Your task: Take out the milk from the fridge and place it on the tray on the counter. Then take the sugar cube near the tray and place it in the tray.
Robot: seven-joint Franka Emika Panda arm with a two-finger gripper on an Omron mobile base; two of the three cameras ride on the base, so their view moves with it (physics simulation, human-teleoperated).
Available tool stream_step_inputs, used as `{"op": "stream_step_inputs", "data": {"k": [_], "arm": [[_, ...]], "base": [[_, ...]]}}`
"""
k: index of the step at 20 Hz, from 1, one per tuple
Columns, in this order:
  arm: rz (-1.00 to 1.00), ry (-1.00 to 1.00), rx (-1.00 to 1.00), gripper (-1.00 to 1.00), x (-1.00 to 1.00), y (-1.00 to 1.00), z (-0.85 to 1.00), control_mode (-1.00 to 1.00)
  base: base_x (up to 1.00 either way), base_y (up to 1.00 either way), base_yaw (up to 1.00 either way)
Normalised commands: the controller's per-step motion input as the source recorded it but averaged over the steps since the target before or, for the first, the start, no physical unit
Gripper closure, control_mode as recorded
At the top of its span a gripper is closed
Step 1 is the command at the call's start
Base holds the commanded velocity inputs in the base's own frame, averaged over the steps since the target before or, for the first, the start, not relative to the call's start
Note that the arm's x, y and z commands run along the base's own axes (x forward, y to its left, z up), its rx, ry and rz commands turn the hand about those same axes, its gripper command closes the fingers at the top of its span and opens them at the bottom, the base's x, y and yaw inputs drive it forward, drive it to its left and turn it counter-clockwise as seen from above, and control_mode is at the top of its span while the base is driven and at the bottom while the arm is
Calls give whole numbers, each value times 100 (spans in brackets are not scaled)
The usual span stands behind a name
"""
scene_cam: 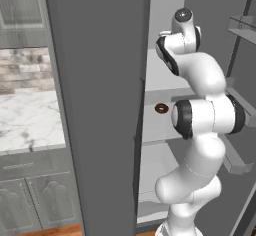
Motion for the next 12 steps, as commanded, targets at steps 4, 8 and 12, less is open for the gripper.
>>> {"op": "stream_step_inputs", "data": {"k": [4, 8, 12], "arm": [[-5, 0, 0, -100, 11, -2, 11, -100], [-15, 0, 0, -100, 9, 0, 9, -100], [-19, 0, 0, -100, 16, 0, 4, -100]], "base": [[0, 0, 0], [0, 0, 0], [0, 0, 0]]}}
